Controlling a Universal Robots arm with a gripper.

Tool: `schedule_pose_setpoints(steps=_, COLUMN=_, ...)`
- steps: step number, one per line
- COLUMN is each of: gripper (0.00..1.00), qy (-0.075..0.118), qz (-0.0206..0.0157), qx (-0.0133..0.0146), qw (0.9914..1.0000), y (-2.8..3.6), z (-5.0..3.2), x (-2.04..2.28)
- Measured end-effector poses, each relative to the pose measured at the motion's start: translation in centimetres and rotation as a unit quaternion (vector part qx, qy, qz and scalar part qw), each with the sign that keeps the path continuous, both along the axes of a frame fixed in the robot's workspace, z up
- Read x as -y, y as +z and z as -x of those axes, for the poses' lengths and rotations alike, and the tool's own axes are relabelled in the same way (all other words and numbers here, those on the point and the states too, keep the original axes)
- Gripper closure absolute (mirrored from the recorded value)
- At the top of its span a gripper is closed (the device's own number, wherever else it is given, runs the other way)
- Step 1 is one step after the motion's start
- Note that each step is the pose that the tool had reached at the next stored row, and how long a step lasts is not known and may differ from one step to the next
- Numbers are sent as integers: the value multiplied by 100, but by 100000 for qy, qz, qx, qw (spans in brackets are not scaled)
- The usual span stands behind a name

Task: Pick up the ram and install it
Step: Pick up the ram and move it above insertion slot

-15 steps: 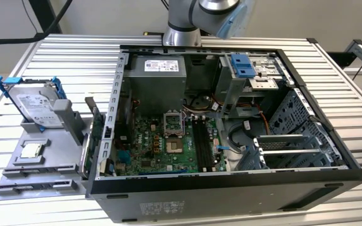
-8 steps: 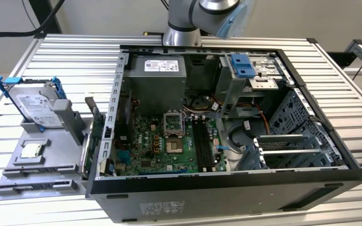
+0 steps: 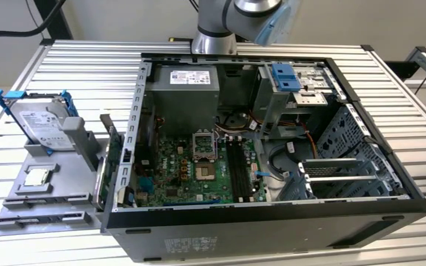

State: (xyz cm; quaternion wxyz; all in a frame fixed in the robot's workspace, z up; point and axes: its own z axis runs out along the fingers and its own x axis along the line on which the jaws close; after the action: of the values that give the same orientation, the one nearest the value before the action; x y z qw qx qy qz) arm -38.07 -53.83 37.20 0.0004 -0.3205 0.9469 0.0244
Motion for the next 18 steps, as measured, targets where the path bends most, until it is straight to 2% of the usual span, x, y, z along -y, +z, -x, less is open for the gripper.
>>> schedule_pose_setpoints(steps=2, gripper=100, qy=1772, qz=9, qx=1, qw=99984, y=2, z=0, x=0)
schedule_pose_setpoints(steps=5, gripper=100, qy=4520, qz=24, qx=3, qw=99898, y=5, z=0, x=0)
schedule_pose_setpoints(steps=7, gripper=100, qy=6318, qz=32, qx=4, qw=99800, y=6, z=0, x=0)
schedule_pose_setpoints(steps=9, gripper=100, qy=8167, qz=41, qx=4, qw=99666, y=8, z=0, x=0)
schedule_pose_setpoints(steps=13, gripper=100, qy=11743, qz=60, qx=3, qw=99308, y=10, z=0, x=0)
schedule_pose_setpoints(steps=16, gripper=100, qy=14473, qz=72, qx=4, qw=98947, y=11, z=0, x=0)
schedule_pose_setpoints(steps=18, gripper=100, qy=16250, qz=76, qx=5, qw=98671, y=11, z=0, x=0)
